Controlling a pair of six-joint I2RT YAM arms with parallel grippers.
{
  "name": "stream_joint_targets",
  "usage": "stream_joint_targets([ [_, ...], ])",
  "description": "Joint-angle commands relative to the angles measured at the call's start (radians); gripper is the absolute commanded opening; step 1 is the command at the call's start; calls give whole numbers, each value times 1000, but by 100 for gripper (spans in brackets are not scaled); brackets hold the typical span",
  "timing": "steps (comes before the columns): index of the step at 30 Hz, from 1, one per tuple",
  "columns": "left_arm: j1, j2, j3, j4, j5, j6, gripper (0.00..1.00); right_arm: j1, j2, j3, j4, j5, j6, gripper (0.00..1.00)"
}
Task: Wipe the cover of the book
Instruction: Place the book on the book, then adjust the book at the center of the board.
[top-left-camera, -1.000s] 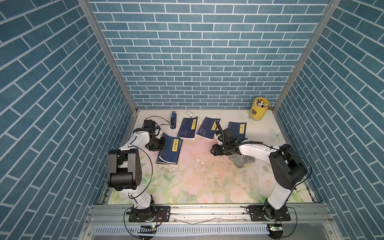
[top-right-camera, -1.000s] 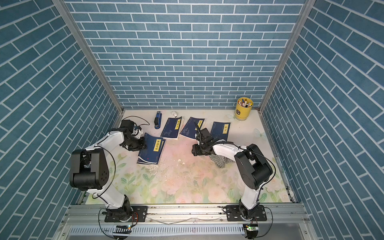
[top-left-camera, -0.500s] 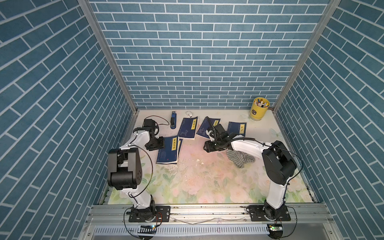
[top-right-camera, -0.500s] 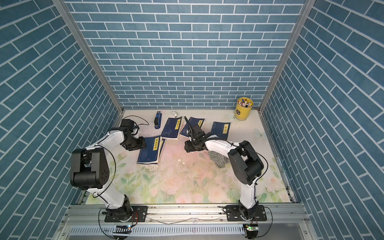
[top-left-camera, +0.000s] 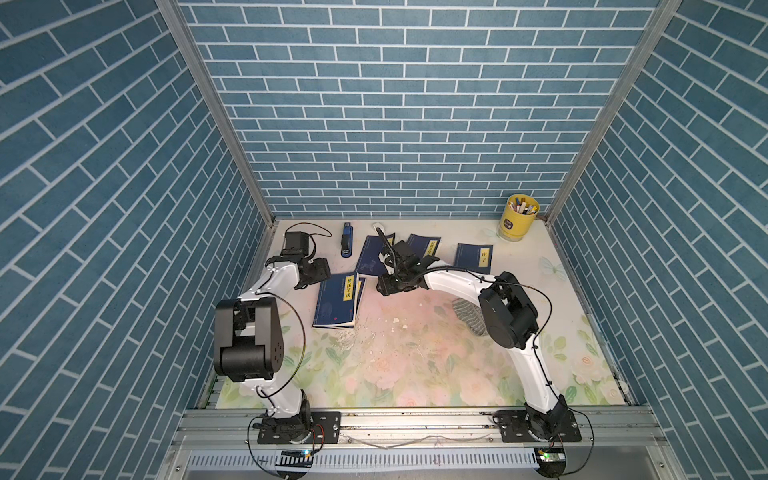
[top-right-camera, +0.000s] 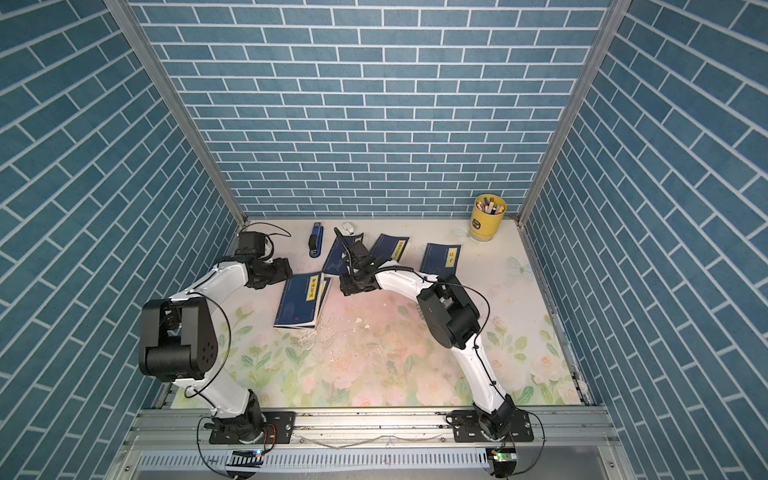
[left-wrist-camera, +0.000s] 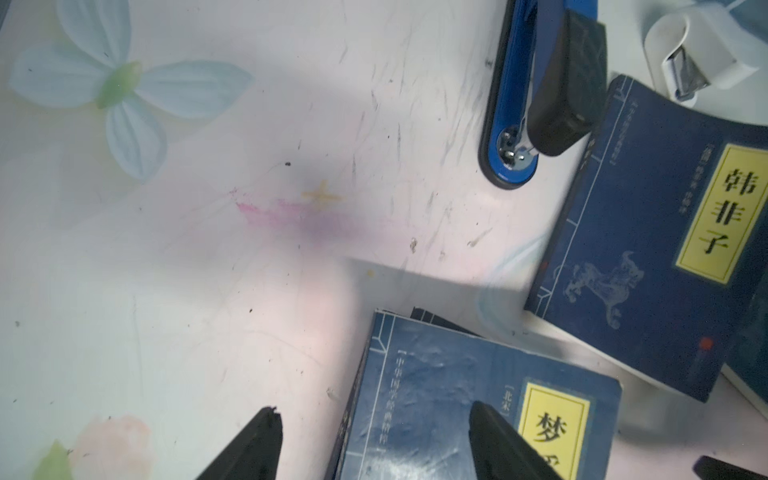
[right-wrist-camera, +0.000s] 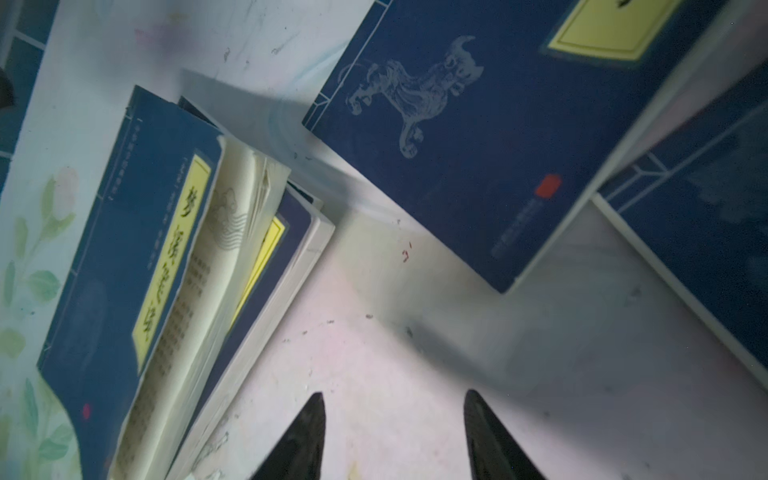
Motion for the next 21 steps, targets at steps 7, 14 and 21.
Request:
stream_joint_targets([
  [7, -1, 40, -86, 198, 28, -53, 76, 45, 190, 279, -201, 139, -52, 54],
  [14, -1, 34, -146, 256, 47, -75, 76, 73, 290, 466, -319, 210, -52, 54],
  [21, -1, 18, -164, 280, 75, -84, 74, 99, 364, 605, -389, 246, -55, 54],
])
